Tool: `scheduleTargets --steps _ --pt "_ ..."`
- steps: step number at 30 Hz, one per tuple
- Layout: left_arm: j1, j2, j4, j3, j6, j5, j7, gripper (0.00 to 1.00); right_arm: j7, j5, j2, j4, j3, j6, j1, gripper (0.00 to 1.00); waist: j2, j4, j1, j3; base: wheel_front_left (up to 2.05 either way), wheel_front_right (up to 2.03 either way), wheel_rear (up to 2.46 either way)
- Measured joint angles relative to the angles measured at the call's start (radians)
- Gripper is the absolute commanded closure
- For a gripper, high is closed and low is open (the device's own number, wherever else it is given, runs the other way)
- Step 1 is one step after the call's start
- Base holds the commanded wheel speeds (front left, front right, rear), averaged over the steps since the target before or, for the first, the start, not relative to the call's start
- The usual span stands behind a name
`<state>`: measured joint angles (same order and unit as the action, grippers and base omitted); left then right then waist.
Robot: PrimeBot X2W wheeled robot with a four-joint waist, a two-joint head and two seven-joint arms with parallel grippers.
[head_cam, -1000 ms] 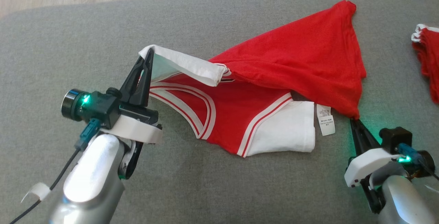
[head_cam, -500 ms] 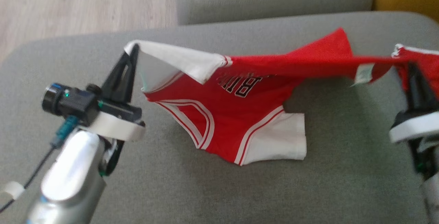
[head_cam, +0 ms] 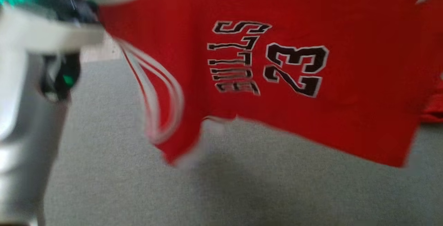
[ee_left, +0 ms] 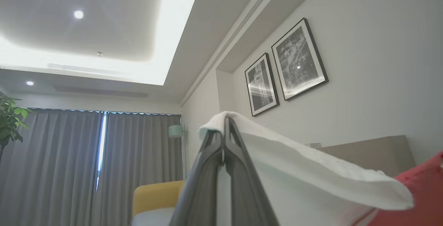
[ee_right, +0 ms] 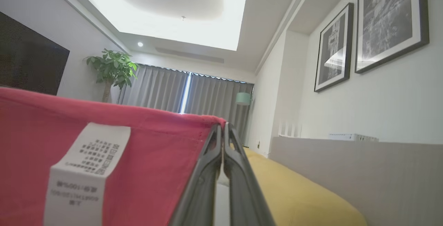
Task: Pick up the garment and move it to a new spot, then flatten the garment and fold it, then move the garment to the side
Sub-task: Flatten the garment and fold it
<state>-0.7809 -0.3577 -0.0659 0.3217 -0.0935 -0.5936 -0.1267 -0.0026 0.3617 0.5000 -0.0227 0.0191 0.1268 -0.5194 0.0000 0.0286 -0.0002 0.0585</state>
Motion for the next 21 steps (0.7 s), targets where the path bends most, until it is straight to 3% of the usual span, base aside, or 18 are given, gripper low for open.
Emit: scheduleTargets --steps 6,13,17,21 --pt "-0.209 0.031 -0.147 -0.021 -0.008 -0.108 0.127 1.0 0.05 0.045 0.013 -0.123 -0.119 0.0 -0.227 1.0 0.0 0.006 0.0002 -0.031 0.0 0.0 0.0" --pt "-0.407 0.051 -0.427 0.03 -0.01 -0.053 0.174 1.0 0.035 0.078 0.008 -0.394 -0.307 0.0 -0.474 1.0 0.0 -0.009 0.0004 -0.145 0.0 0.0 0.0" --pt "-0.541 0.057 -0.56 0.04 -0.012 -0.006 0.111 1.0 -0.04 0.072 -0.013 -0.501 -0.388 0.0 -0.636 1.0 0.0 -0.022 0.0006 -0.24 0.0 0.0 0.0" --pt "-0.705 0.067 -0.679 0.016 -0.013 0.023 -0.057 1.0 -0.174 0.047 -0.022 -0.621 -0.429 0.0 -0.804 1.0 0.0 -0.036 0.0007 -0.342 0.0 0.0 0.0"
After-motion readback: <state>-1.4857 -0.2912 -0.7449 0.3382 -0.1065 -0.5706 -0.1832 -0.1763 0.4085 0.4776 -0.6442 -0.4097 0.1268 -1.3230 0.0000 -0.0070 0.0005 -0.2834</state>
